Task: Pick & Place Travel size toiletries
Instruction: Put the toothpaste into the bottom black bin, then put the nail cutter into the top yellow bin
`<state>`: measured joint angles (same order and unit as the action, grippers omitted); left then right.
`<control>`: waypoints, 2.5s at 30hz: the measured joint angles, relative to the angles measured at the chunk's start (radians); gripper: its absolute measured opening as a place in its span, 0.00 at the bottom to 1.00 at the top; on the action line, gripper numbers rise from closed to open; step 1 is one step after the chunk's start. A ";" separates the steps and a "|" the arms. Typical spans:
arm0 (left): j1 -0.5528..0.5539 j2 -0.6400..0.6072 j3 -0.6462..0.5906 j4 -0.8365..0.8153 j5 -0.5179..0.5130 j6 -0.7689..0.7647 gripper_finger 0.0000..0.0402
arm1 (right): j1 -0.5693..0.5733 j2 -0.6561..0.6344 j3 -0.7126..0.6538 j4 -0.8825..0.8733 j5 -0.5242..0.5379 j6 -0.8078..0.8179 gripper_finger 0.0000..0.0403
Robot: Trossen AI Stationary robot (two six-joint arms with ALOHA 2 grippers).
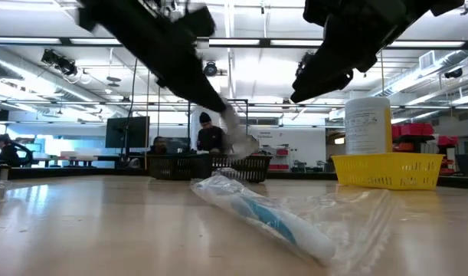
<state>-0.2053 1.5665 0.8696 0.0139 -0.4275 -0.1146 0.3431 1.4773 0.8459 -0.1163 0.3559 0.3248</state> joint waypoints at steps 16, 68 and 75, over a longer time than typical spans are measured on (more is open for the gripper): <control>0.444 0.006 0.000 0.053 0.241 0.039 0.18 | -0.002 0.001 0.000 -0.018 0.002 -0.116 0.49; 0.158 -0.216 0.000 -0.142 0.156 0.040 0.35 | 0.000 0.017 0.000 0.035 -0.004 0.179 0.59; -0.018 -0.208 -0.012 -0.197 0.092 -0.021 0.35 | 0.012 0.077 0.000 0.135 -0.053 0.200 0.62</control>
<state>-0.2238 1.3589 0.8571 -0.1835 -0.3353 -0.1359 0.3547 1.5547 0.8459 0.0182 0.3029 0.5252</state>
